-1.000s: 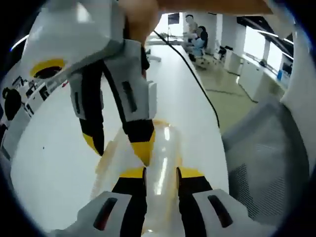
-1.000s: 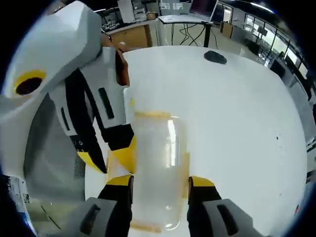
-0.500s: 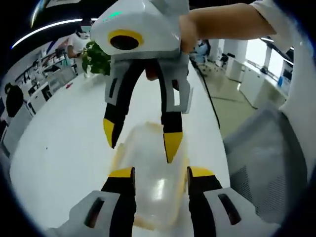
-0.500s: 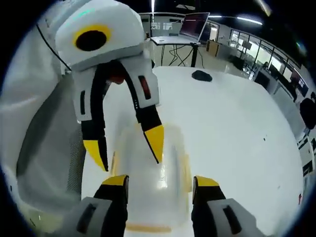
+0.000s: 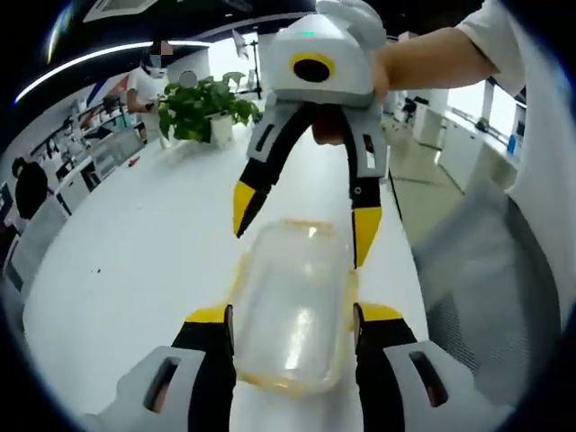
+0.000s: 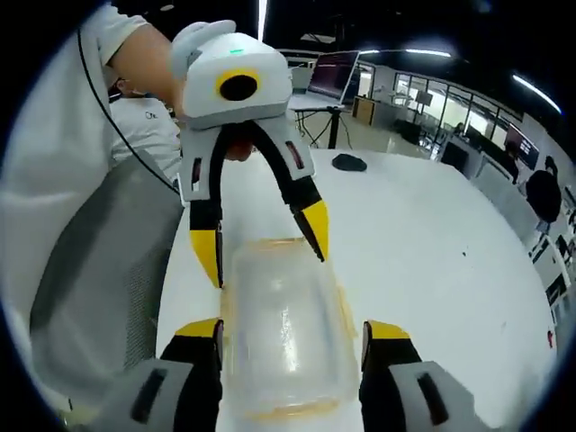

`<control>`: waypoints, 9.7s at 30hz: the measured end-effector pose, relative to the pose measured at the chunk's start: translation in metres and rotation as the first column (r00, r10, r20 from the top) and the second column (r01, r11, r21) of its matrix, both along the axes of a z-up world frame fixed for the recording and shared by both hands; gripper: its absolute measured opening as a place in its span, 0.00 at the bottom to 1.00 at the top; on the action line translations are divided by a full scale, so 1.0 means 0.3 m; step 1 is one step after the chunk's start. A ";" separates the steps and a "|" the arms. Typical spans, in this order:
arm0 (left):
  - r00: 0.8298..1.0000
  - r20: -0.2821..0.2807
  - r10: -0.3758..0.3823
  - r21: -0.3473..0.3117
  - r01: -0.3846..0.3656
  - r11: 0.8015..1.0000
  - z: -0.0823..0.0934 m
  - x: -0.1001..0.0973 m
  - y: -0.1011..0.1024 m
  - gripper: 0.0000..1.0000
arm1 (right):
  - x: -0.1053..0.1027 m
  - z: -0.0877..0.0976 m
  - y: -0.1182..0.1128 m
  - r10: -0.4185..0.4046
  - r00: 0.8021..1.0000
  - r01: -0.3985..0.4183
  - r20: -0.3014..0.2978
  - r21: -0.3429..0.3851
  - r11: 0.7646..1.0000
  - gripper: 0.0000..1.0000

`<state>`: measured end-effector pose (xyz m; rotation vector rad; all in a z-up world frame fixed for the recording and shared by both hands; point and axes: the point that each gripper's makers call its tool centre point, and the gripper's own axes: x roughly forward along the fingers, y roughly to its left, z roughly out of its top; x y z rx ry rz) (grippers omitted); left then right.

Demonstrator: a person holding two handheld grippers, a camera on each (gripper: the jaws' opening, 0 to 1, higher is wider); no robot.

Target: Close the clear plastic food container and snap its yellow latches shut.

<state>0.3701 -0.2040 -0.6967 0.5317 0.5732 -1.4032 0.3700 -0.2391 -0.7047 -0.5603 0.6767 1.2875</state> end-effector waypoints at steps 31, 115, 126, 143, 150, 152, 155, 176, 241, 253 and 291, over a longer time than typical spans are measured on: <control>1.000 0.029 -0.010 0.103 0.007 0.995 -0.135 0.038 0.105 0.74 | -0.028 -0.132 -0.124 -0.104 0.995 0.103 -0.014 -0.045 0.994 0.95; 0.997 0.063 0.052 0.184 -0.063 0.981 -0.170 0.175 0.456 0.70 | 0.153 -0.155 0.256 0.029 0.998 -0.026 0.057 -0.041 0.999 0.74; 0.996 0.066 0.062 0.175 -0.073 0.982 -0.167 0.260 0.453 0.70 | 0.243 -0.155 0.254 0.029 0.998 -0.026 0.060 -0.038 0.999 0.74; 0.996 0.067 0.056 0.167 -0.066 0.984 -0.169 0.327 0.448 0.71 | 0.303 -0.160 0.251 0.015 0.997 -0.011 0.072 -0.050 0.999 0.75; 0.995 0.085 0.049 0.191 -0.064 0.980 -0.173 0.324 0.451 0.72 | 0.302 -0.167 0.247 0.034 0.995 -0.027 0.090 -0.081 0.996 0.76; 0.994 0.107 0.025 0.211 -0.048 0.976 -0.181 0.325 0.456 0.72 | 0.302 -0.167 0.245 0.044 0.995 -0.036 0.094 -0.094 0.995 0.76; 0.996 0.086 0.039 0.193 -0.055 0.980 -0.173 0.318 0.446 0.77 | 0.308 -0.149 0.264 -0.008 0.997 0.012 0.075 -0.052 0.999 0.82; 0.994 0.058 0.097 0.160 -0.105 0.981 -0.129 0.281 0.458 0.99 | 0.300 -0.107 0.270 -0.024 0.996 0.029 0.085 -0.056 0.998 0.99; 0.914 0.017 0.406 -0.088 -0.403 0.911 0.106 -0.036 0.470 0.99 | -0.039 0.146 0.236 -0.244 0.967 0.225 0.069 0.209 0.952 0.99; 0.884 0.002 0.468 -0.123 -0.464 0.877 0.123 -0.110 0.478 0.99 | -0.139 0.129 0.211 -0.290 0.956 0.273 0.038 0.236 0.932 0.99; 0.837 -0.074 0.542 -0.129 -0.547 0.827 0.059 -0.318 0.490 0.96 | -0.377 0.106 0.234 -0.367 0.927 0.372 -0.074 0.296 0.880 0.99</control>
